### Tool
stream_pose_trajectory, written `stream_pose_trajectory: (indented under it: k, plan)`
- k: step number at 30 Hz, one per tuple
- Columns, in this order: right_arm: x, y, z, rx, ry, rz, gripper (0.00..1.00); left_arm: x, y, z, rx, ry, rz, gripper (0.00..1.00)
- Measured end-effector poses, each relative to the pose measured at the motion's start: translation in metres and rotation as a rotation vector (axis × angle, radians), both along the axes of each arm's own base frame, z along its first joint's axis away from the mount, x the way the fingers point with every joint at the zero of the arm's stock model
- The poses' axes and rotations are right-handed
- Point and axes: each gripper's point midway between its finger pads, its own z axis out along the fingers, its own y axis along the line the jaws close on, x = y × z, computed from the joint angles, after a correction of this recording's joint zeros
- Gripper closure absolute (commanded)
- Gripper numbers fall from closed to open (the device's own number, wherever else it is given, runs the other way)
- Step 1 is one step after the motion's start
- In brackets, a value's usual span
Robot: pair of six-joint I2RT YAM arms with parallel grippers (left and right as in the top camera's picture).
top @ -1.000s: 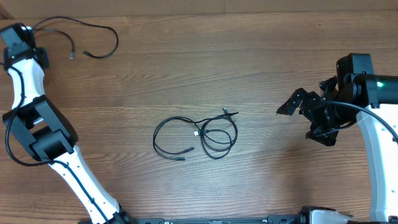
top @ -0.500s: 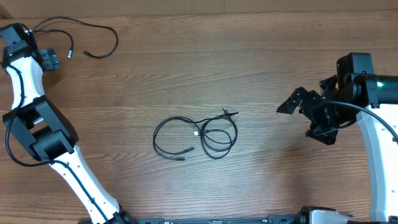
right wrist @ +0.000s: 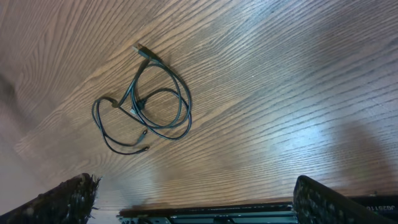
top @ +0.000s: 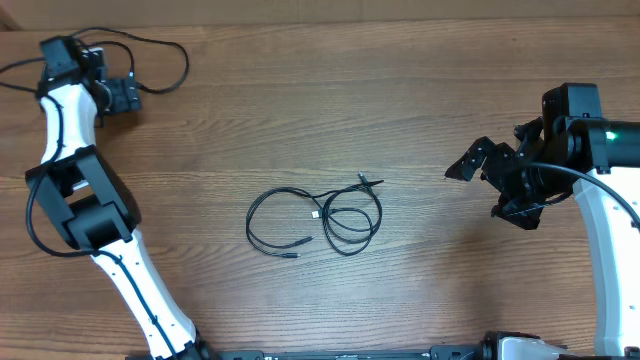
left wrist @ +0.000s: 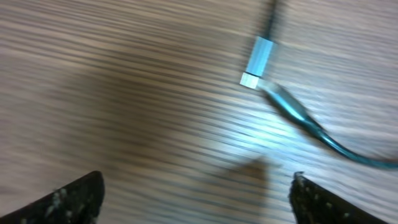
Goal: Untangle cables
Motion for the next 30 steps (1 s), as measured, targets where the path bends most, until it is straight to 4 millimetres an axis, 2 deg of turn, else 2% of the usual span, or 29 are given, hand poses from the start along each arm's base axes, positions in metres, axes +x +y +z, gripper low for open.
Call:
stream_pose_trajectory:
  k: [3,7,11,13,16,19,23,25,26,28,29,30]
  plan:
    - [-0.001,0.0,0.0,0.001,0.003,0.0,0.0,0.003,-0.021,-0.006,-0.012,0.015,-0.034,0.03]
    - [-0.002,0.0,0.0,0.001,0.009,0.0,0.0,0.004,-0.042,-0.01,-0.017,0.041,-0.067,0.0]
    - [-0.002,0.0,0.0,0.001,0.009,0.0,0.0,-0.005,-0.06,-0.015,-0.043,0.098,-0.079,0.0]
    - [-0.002,0.0,0.0,0.001,0.009,0.0,0.0,-0.011,-0.066,-0.012,-0.078,0.12,-0.064,0.0]
    - [-0.002,0.0,0.0,0.001,0.008,0.001,0.0,-0.015,-0.079,0.003,-0.168,0.114,-0.04,0.0]
    - [-0.002,0.0,0.0,0.0,0.002,0.012,0.0,-0.014,-0.098,0.042,-0.291,0.052,-0.033,0.0]
    - [0.002,0.0,0.0,-0.005,-0.02,0.029,0.0,-0.021,-0.13,0.121,-0.454,-0.055,-0.074,0.0]
    - [0.002,0.0,0.0,-0.006,-0.023,0.035,0.0,-0.033,-0.148,0.163,-0.534,-0.096,-0.108,0.0]
    - [0.002,0.0,0.0,-0.006,-0.026,0.038,0.0,-0.046,-0.162,0.188,-0.591,-0.103,-0.132,0.0]
    - [0.003,0.0,0.0,-0.007,-0.029,0.041,0.0,-0.067,-0.182,0.213,-0.67,-0.084,-0.156,0.0]
    - [0.004,0.0,0.001,-0.008,-0.035,0.045,0.0,-0.084,-0.196,0.225,-0.726,-0.045,-0.165,0.0]
    - [0.004,0.0,0.001,-0.008,-0.038,0.046,0.0,-0.09,-0.201,0.227,-0.746,-0.03,-0.169,0.0]
